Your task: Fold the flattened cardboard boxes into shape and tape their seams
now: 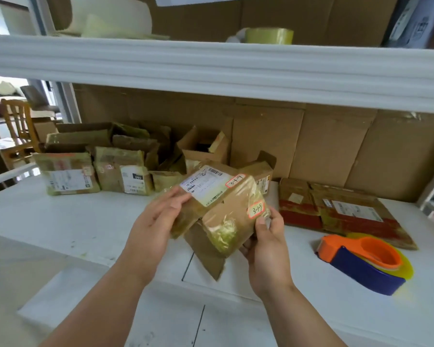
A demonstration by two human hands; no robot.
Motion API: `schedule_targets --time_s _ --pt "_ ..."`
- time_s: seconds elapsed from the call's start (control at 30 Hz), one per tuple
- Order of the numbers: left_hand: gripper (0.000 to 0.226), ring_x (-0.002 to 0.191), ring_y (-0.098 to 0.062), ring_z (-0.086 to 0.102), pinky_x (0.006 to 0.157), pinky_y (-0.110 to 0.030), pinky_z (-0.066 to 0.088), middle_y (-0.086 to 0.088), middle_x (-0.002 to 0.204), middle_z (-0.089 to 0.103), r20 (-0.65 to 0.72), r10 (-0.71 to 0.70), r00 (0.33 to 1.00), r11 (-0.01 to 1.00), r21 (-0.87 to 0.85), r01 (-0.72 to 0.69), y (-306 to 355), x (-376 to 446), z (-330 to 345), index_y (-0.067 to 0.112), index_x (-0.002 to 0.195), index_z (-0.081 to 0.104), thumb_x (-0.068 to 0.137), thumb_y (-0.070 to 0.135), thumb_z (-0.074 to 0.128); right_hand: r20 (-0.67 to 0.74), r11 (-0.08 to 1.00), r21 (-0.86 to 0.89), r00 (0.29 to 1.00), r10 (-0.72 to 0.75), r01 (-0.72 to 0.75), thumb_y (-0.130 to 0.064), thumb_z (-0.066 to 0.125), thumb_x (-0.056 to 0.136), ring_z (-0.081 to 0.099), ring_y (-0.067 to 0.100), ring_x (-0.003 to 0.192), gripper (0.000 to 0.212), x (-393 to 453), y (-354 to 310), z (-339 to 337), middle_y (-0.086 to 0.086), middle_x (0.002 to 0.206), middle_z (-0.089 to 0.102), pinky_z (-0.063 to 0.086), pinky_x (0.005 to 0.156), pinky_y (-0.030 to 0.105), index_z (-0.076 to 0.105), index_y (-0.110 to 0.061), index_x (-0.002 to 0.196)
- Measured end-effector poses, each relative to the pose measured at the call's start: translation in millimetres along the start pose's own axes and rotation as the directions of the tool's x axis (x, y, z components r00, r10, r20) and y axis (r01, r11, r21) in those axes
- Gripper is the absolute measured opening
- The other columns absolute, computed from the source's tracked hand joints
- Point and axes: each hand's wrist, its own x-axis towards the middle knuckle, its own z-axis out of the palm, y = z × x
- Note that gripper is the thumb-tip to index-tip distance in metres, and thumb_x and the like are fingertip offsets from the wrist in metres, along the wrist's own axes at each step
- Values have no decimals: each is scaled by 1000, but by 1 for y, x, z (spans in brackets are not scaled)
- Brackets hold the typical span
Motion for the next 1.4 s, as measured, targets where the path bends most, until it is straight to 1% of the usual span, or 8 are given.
schedule_targets --time_s 0.2,0.47,0.6,0.8,0.9,1.03,1.2,1.4 --pt "63 140 -2 25 106 -26 25 24 153 30 -166 -235 958 965 -156 209 -29 16 -73 43 123 65 89 -6 42 27 980 107 986 166 -168 -24 33 109 73 23 84 28 -2 31 49 8 103 74 59 71 39 51 -22 130" --pt "54 117 -9 42 101 -34 37 18 128 41 -301 -266 916 964 -70 257 -45 37 -117 48 149 27 102 34 50 42 919 -89 921 388 -383 -26 41 107 72 26 79 28 22 60 100 14 97 74 57 70 37 58 -8 119" --pt "69 120 -15 43 108 -46 39 16 132 39 -380 -284 880 953 -15 301 -52 56 -138 44 155 4 101 39 47 -5 877 -378 948 317 -295 -21 51 102 68 29 98 44 49 78 124 14 103 70 54 96 43 40 -22 144" --pt "51 120 -25 52 89 -40 49 5 141 49 -432 -377 819 912 -17 410 -69 81 -179 32 142 28 99 40 54 169 756 -642 938 303 -129 -3 41 98 65 27 98 40 75 99 163 5 103 67 49 100 49 43 -31 126" --pt "50 119 -30 52 74 -35 49 6 133 48 -363 -493 791 864 -94 495 -78 99 -210 36 138 30 97 46 56 252 715 -695 903 348 -81 -6 47 96 61 17 96 42 84 107 184 -2 114 62 54 84 37 43 -34 128" --pt "40 119 -28 52 98 -41 44 -3 132 54 -243 -521 818 851 -83 518 -93 132 -251 26 127 53 95 50 55 272 674 -738 908 320 -16 -25 53 98 57 7 93 42 98 122 217 -3 121 57 46 66 23 36 -41 133" --pt "58 123 -24 47 109 -43 33 0 131 54 -209 -496 843 866 -58 496 -111 162 -289 19 134 56 93 60 49 178 574 -816 912 370 -74 -47 46 95 56 22 115 51 105 169 268 4 138 50 50 98 38 47 -29 142" --pt "38 115 -18 49 91 -34 36 6 121 57 -190 -404 895 907 43 419 -133 184 -337 30 120 57 94 57 50 173 662 -733 897 407 -158 -29 51 99 49 18 124 66 104 203 324 -5 145 48 38 97 30 18 -31 156"
